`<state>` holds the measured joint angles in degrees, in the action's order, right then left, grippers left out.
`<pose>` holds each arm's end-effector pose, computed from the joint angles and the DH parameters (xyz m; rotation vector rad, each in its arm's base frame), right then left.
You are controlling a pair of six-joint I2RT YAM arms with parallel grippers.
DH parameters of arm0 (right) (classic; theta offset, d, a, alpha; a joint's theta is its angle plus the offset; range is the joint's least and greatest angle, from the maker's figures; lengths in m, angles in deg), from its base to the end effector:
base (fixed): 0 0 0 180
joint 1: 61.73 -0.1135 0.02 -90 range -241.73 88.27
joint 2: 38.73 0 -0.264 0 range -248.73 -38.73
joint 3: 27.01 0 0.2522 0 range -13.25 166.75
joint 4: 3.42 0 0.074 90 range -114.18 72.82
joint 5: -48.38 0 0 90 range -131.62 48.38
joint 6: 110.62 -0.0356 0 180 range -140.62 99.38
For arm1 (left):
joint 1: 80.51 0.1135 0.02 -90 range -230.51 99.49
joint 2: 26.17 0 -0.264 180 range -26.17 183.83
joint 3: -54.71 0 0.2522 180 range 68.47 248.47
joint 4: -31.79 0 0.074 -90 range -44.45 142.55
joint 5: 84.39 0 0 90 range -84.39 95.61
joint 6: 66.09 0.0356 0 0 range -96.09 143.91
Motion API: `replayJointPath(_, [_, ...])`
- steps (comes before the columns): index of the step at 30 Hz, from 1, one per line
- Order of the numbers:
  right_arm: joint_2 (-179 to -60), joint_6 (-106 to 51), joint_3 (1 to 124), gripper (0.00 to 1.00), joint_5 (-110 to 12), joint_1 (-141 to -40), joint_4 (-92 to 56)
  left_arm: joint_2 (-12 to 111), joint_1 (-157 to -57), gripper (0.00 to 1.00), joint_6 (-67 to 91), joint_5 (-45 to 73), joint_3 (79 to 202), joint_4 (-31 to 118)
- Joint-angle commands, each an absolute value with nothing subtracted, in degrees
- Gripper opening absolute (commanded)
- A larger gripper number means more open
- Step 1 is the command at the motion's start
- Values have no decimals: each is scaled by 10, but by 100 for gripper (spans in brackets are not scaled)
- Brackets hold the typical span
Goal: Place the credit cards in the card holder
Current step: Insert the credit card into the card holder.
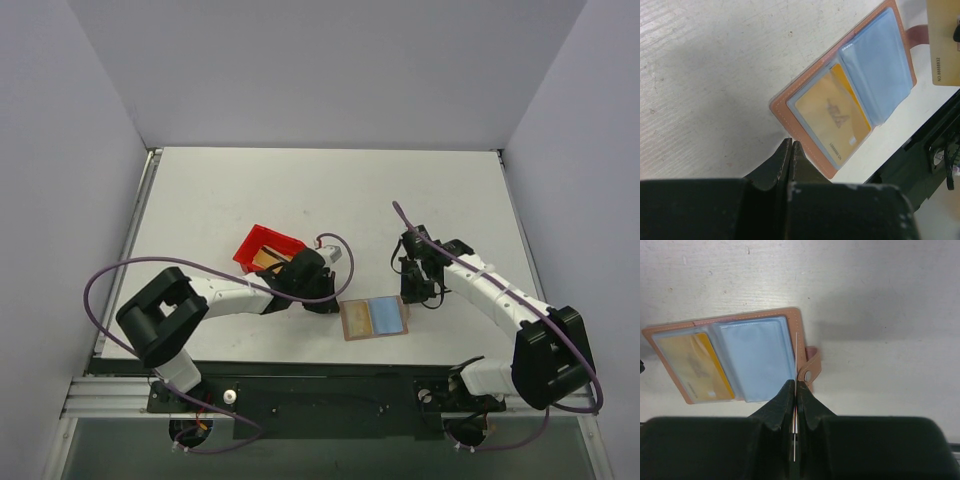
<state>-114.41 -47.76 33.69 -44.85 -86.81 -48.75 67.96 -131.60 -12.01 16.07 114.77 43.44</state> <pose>0.2279 0.1089 0.2089 0.0281 2.6751 0.3798 0.1985 -0.2562 0.1575 0.4323 2.5242 -0.8867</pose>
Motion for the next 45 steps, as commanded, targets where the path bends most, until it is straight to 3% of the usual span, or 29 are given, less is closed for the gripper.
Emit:
replayJointPath(1, [-1146, -483, 345, 0, -421, -870, -519, 695, -1318, 0, -125, 167, 1156, 408])
replayJointPath(36, [-1105, -510, 220, 0, -377, -998, -322, 737, -1316, 0, -132, 189, 1176, 409])
replayJointPath(45, [-1113, -513, 220, 0, -378, -998, -323, 699, -1303, 0, -97, 116, 1224, 526])
